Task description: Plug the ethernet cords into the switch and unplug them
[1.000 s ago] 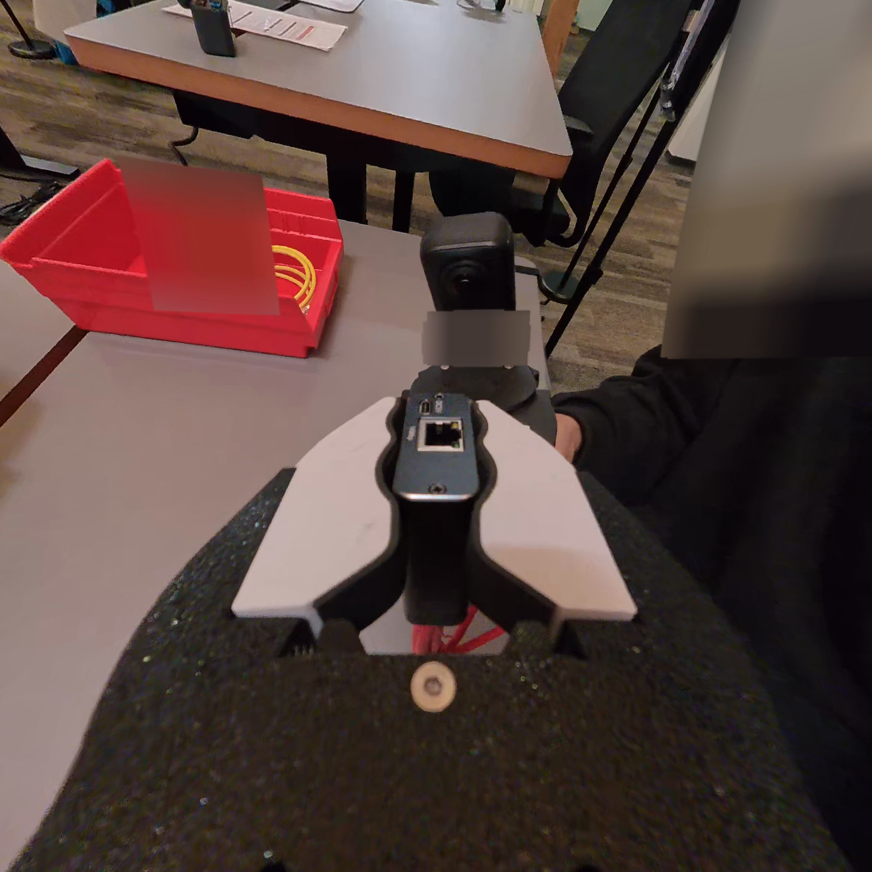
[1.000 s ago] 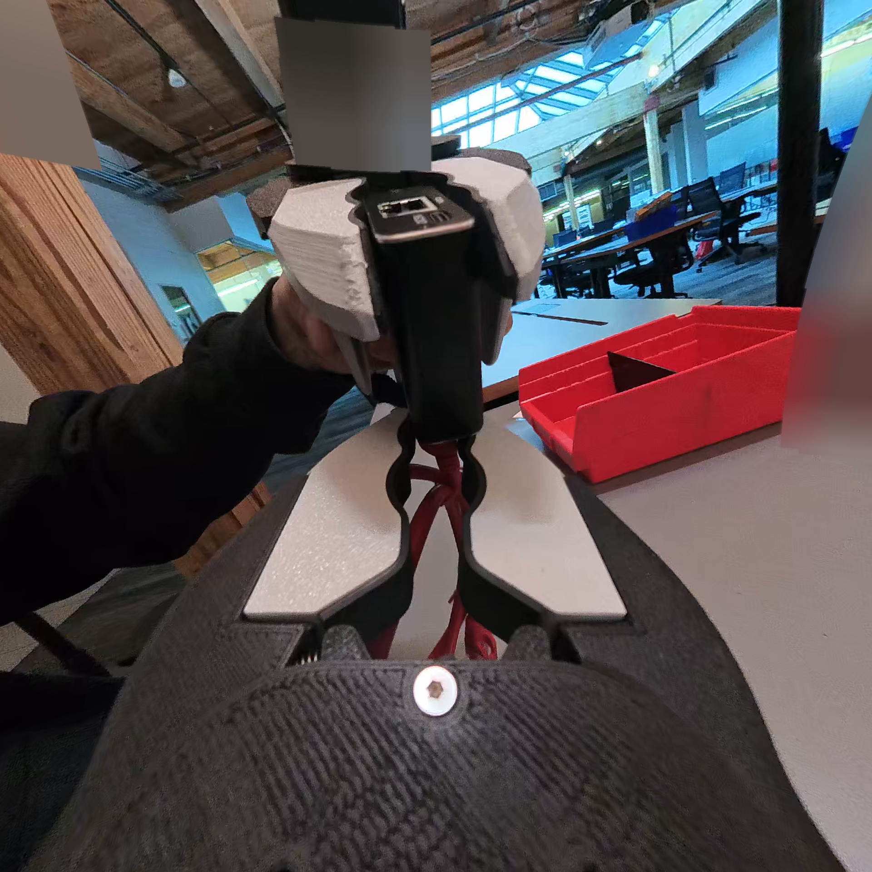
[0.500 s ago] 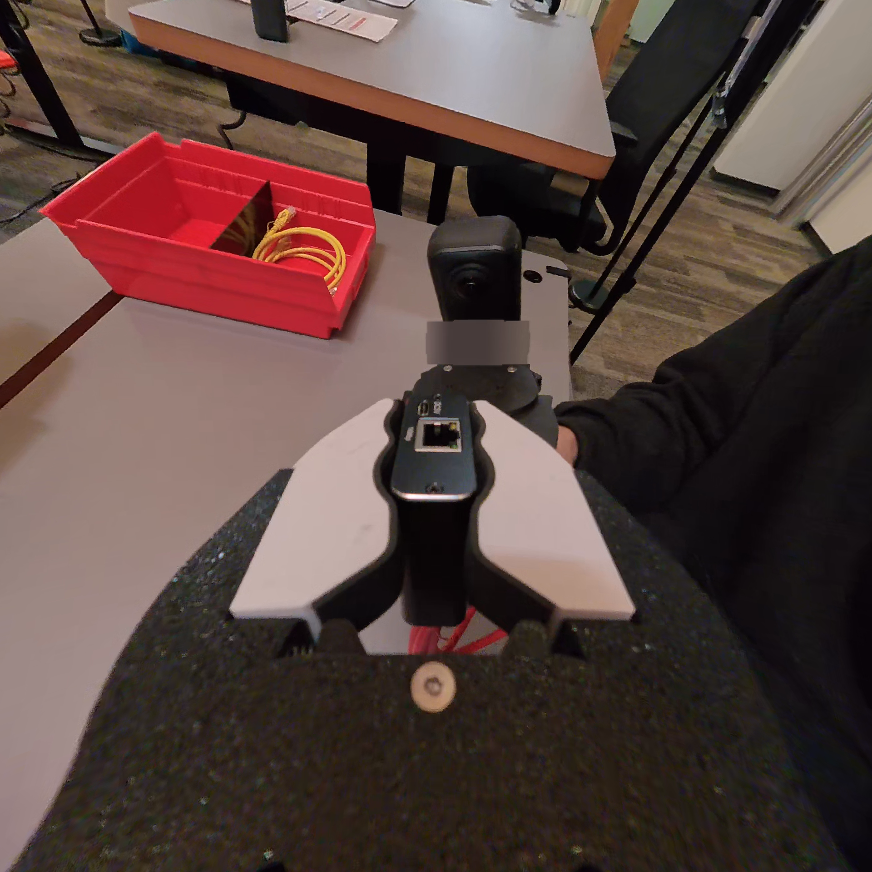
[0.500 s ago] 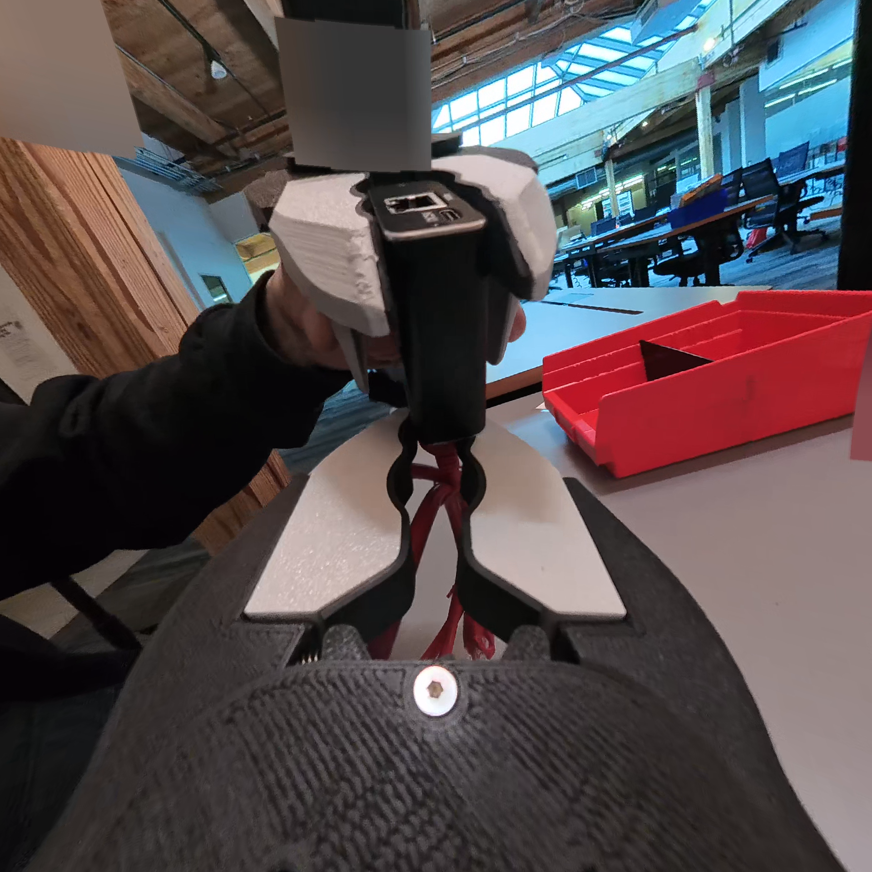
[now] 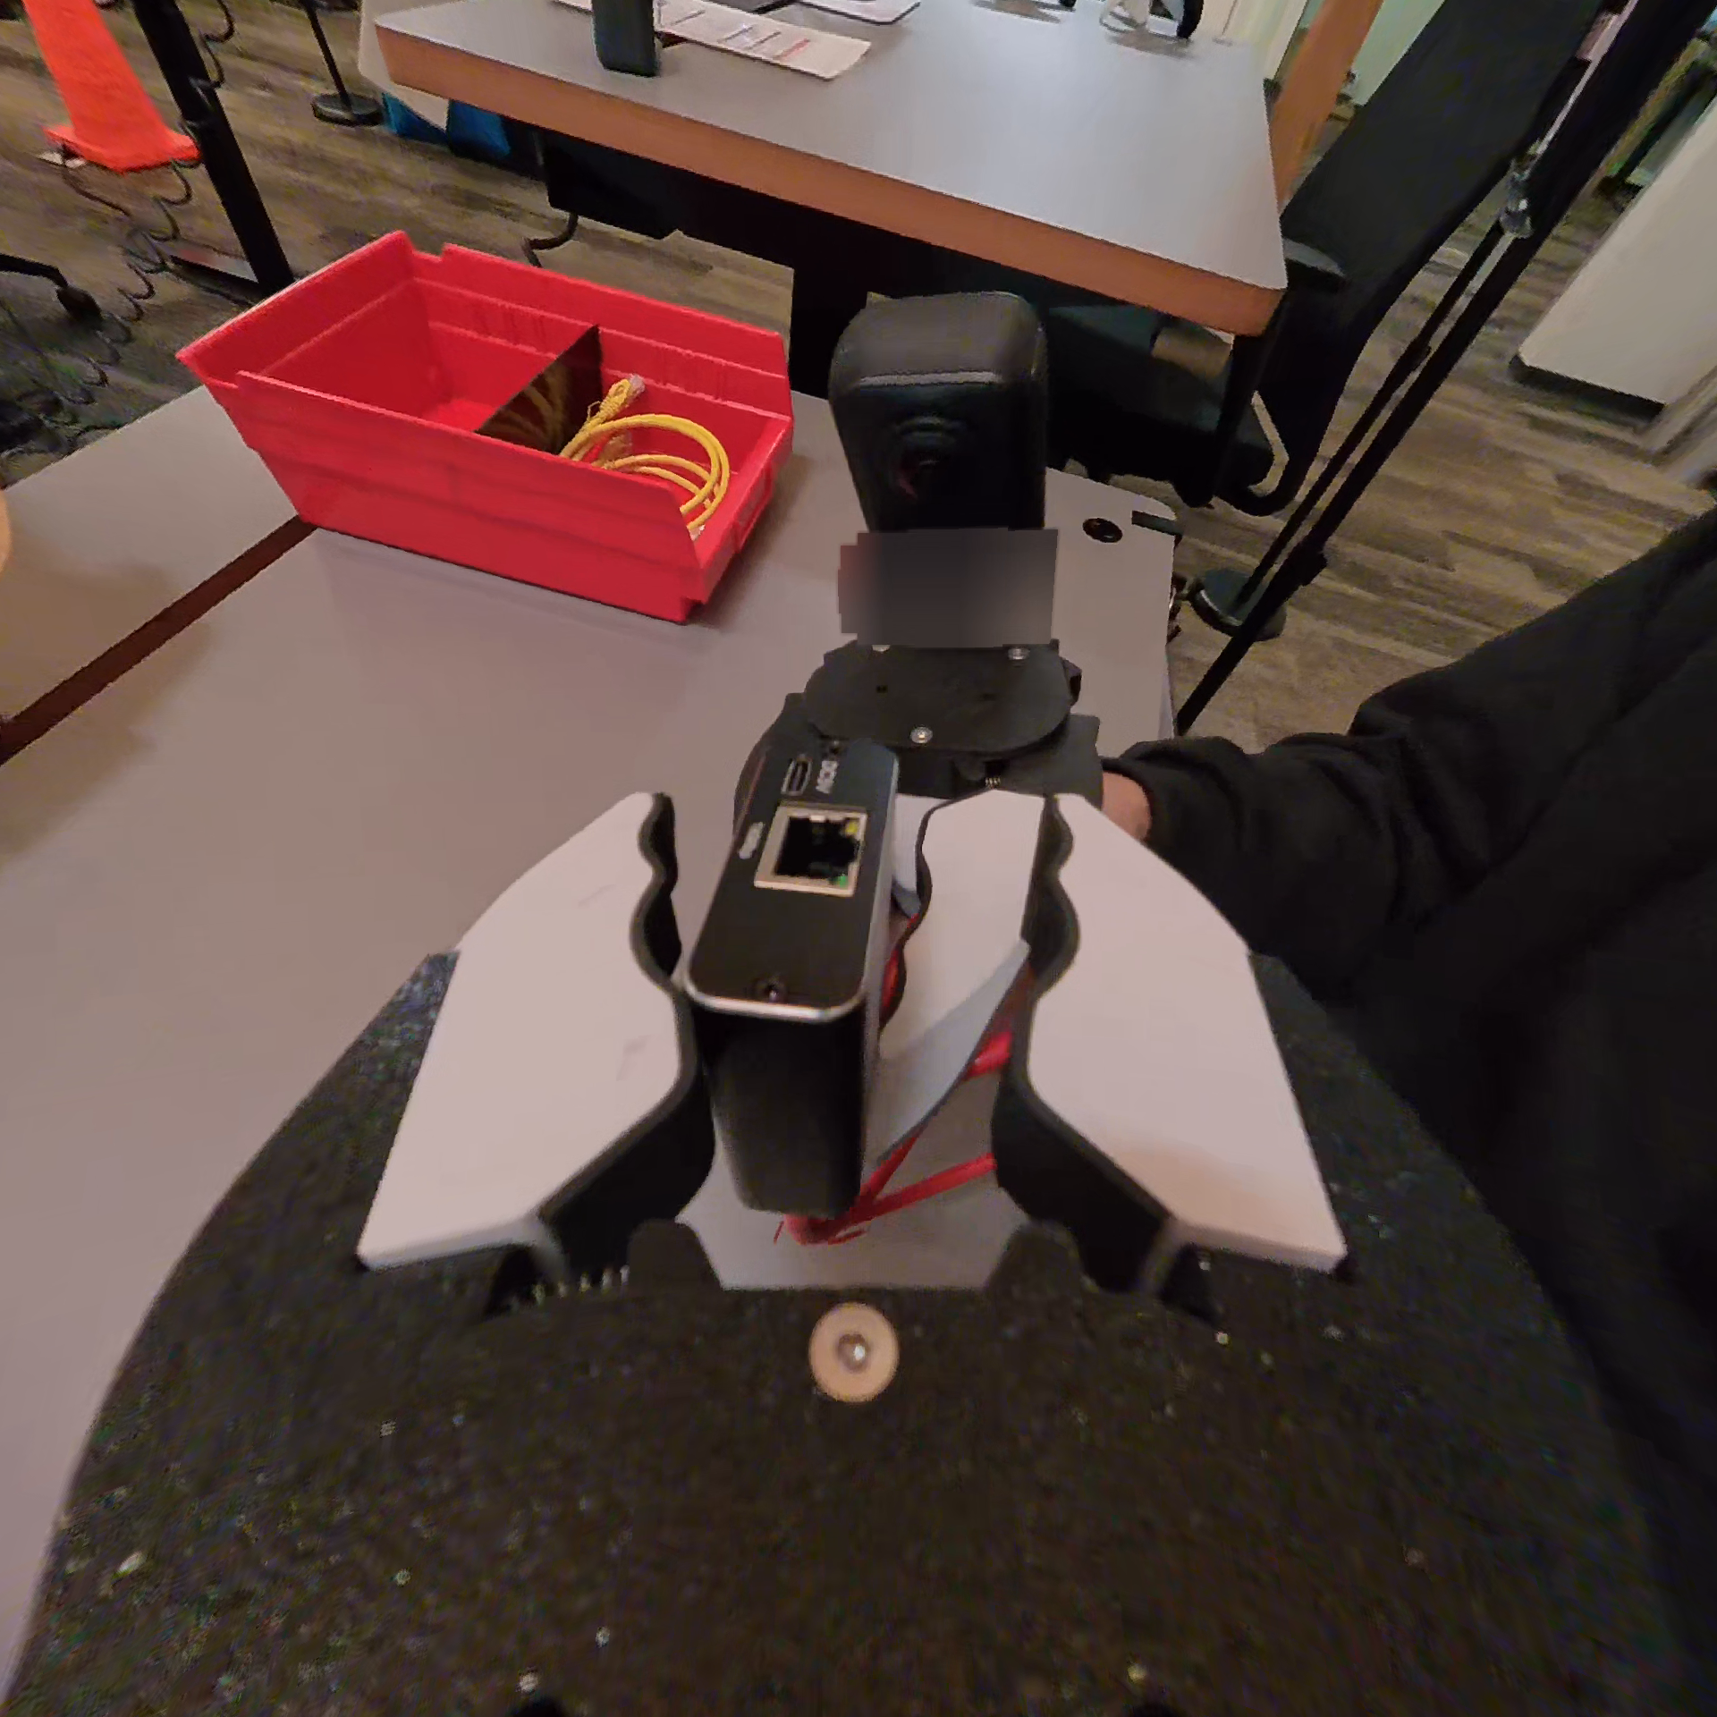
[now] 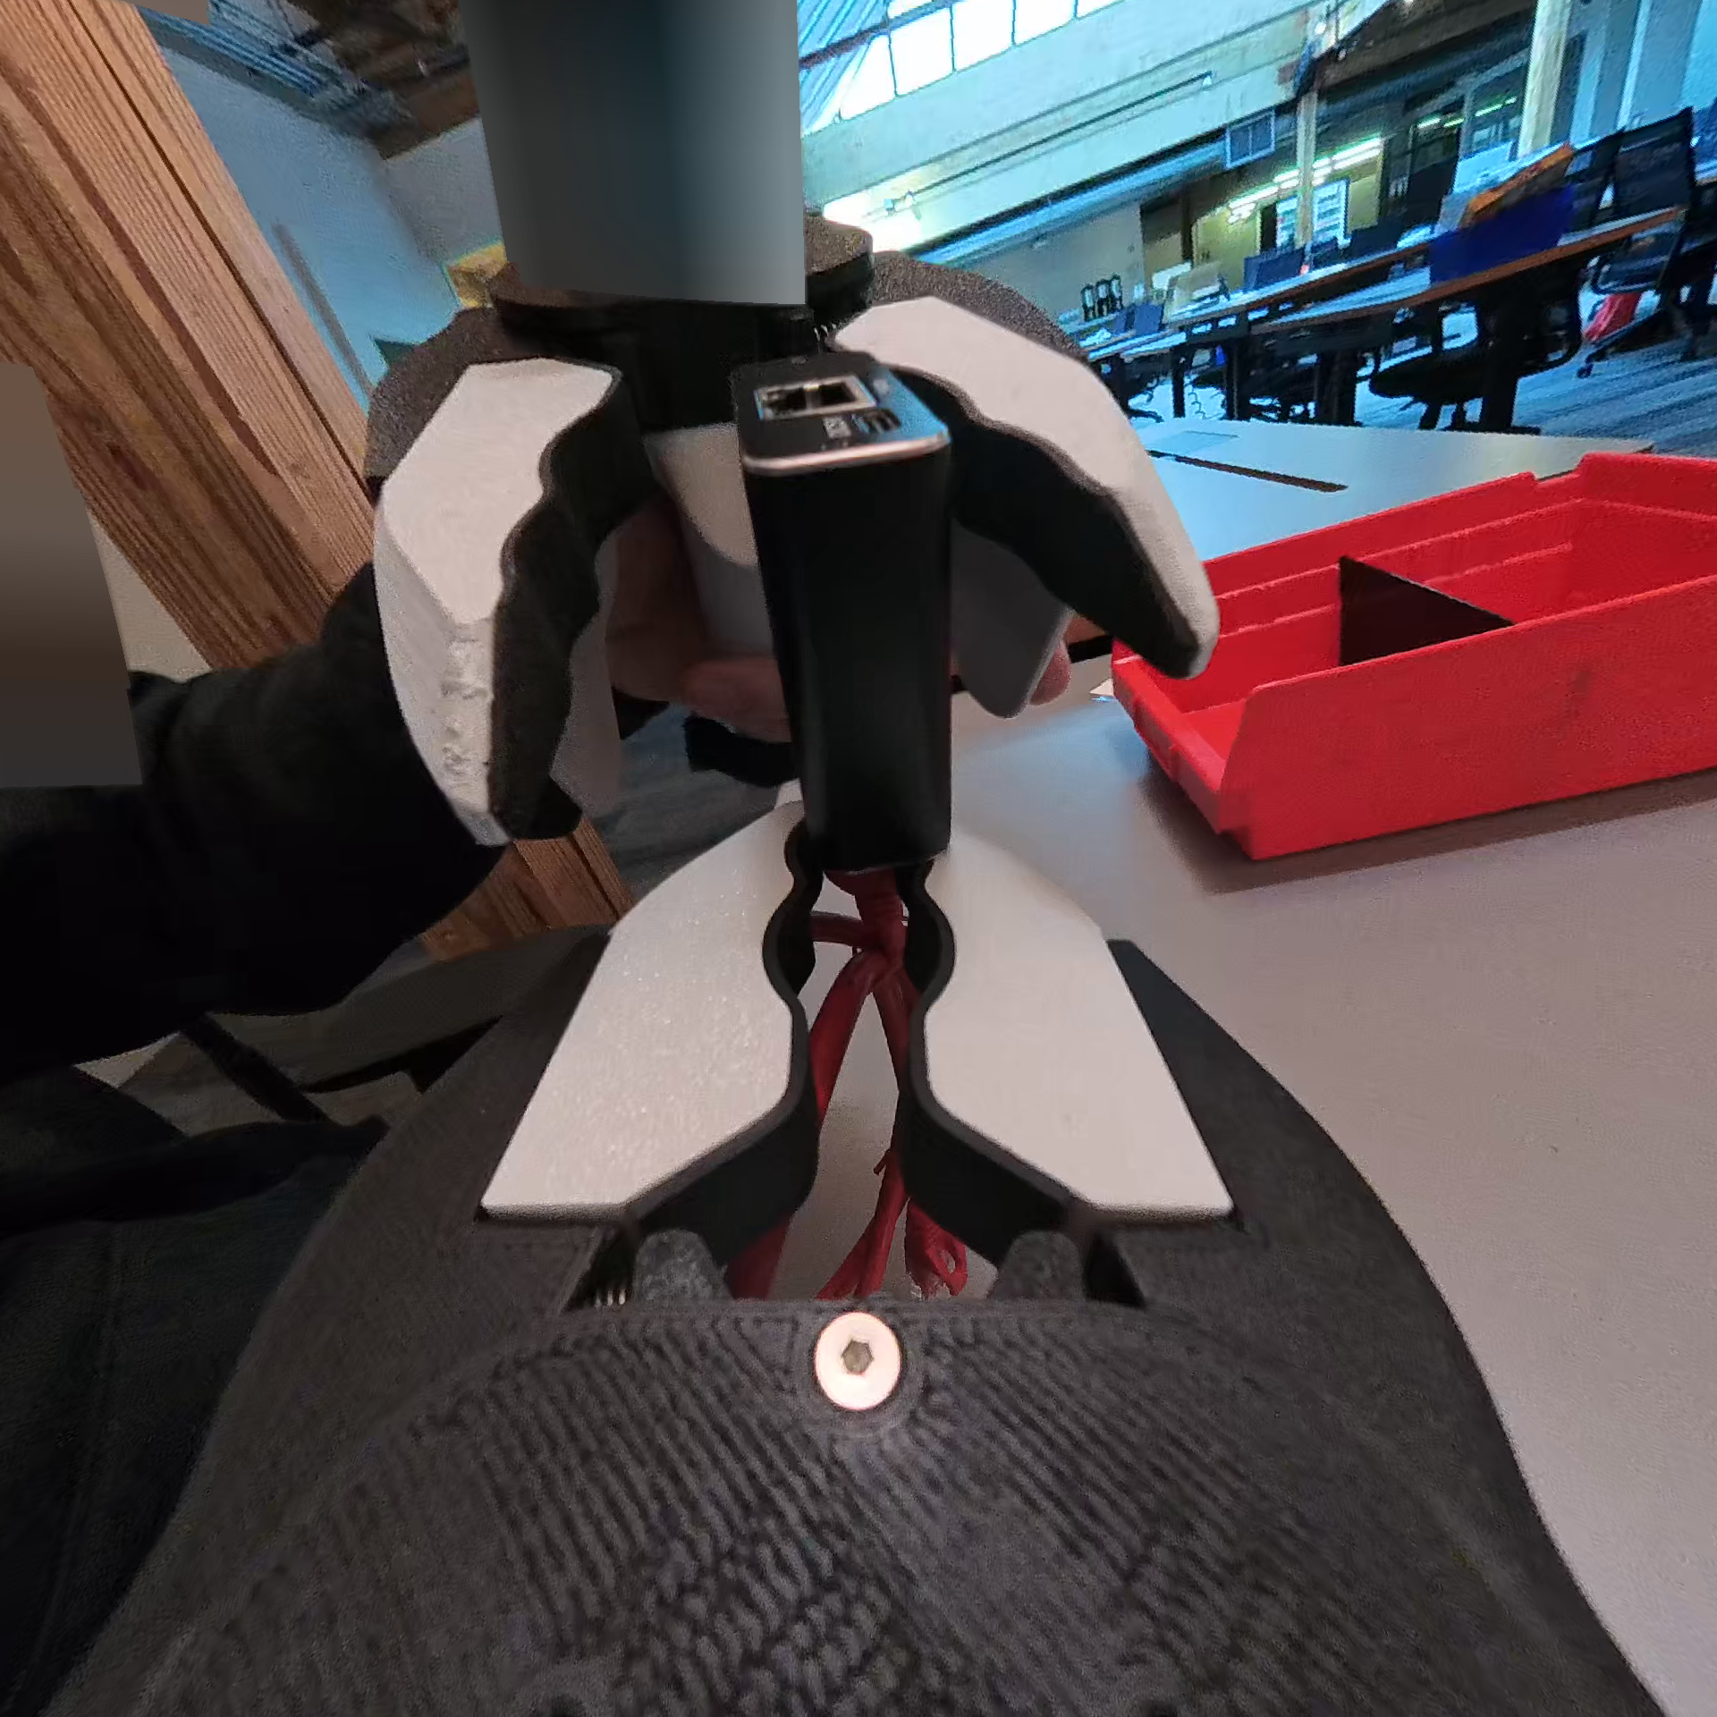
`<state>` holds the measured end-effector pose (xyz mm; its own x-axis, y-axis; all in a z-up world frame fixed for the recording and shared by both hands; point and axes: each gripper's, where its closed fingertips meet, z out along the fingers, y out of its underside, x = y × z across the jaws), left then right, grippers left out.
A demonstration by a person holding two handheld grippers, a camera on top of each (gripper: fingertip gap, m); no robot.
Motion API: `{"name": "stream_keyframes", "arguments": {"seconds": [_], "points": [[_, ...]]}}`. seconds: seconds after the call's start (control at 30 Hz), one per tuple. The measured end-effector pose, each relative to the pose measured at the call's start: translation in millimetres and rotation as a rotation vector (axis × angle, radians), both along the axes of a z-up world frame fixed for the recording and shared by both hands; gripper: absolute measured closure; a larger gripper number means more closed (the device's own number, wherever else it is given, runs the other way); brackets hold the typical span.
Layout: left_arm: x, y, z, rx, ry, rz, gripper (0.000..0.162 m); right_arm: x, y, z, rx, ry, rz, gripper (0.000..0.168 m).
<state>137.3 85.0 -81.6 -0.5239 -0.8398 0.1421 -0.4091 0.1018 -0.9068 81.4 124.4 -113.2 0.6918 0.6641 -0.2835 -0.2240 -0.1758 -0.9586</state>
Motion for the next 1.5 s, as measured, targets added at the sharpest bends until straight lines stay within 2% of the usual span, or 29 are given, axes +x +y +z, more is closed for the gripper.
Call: {"name": "stream_keyframes", "arguments": {"seconds": [0.07, 0.13, 0.3, 0.47, 0.6, 0.77, 0.83, 1.03, 1.1, 1.2, 1.33, 1.5], "points": [[-0.2, -2.8, 2.0, -0.026, -0.003, 0.0, 0.098, -1.7, -3.3, -2.2, -0.012, -0.045, 0.014, 0.152], [-3.1, -7.4, 4.5, -0.03, -0.019, -0.032, 0.122, -5.3, -9.9, -3.0, -0.025, -0.082, 0.039, 0.152], [-5.9, -22.5, -7.6, 0.001, 0.0, -0.13, 0.123, -7.2, -24.5, -12.3, -0.061, -0.053, 0.031, 0.152], [5.5, -24.8, -14.3, -0.086, 0.015, -0.115, 0.122, 3.3, -27.4, -21.4, -0.109, -0.022, 0.027, 0.152], [11.2, -23.3, -18.1, -0.038, 0.036, -0.11, 0.122, 9.9, -24.7, -22.1, -0.106, -0.011, 0.01, 0.152], [15.6, -22.9, -7.8, -0.086, -0.011, -0.102, 0.122, 13.5, -23.6, -13.5, -0.074, -0.006, -0.014, 0.153], [14.5, -19.8, -8.9, -0.067, -0.018, -0.085, 0.111, 16.1, -24.2, -10.0, -0.063, 0.008, -0.021, 0.152], [16.3, -23.4, -9.7, -0.062, -0.014, -0.054, 0.106, 19.8, -23.4, -12.6, -0.072, 0.008, -0.027, 0.152], [14.4, -23.0, -9.5, -0.075, -0.014, -0.044, 0.109, 18.3, -23.8, -11.8, -0.071, 0.013, -0.017, 0.152], [13.9, -20.4, -10.1, -0.096, -0.019, -0.037, 0.133, 14.6, -24.6, -13.0, -0.072, -0.021, -0.009, 0.152], [8.7, -20.0, -9.6, -0.138, -0.037, -0.056, 0.134, 9.6, -25.2, -14.2, -0.083, -0.031, 0.006, 0.152], [2.6, -20.7, -6.9, -0.086, -0.062, -0.036, 0.135, 3.3, -26.0, -12.8, -0.079, -0.039, 0.026, 0.152]]}}
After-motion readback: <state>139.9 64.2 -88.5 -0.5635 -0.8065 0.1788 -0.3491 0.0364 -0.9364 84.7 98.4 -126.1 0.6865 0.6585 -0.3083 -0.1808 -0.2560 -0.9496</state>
